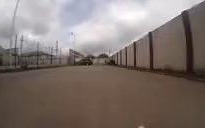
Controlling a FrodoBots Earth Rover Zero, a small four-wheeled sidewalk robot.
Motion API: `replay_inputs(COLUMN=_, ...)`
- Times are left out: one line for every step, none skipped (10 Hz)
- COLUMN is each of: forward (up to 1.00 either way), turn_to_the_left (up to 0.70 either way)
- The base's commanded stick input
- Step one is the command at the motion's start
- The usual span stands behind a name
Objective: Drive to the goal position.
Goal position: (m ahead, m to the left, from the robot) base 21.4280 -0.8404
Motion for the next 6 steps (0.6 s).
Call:
replay_inputs(forward=0.7, turn_to_the_left=0.0)
replay_inputs(forward=0.7, turn_to_the_left=0.0)
replay_inputs(forward=0.7, turn_to_the_left=0.0)
replay_inputs(forward=0.7, turn_to_the_left=0.0)
replay_inputs(forward=0.7, turn_to_the_left=0.0)
replay_inputs(forward=0.7, turn_to_the_left=0.0)
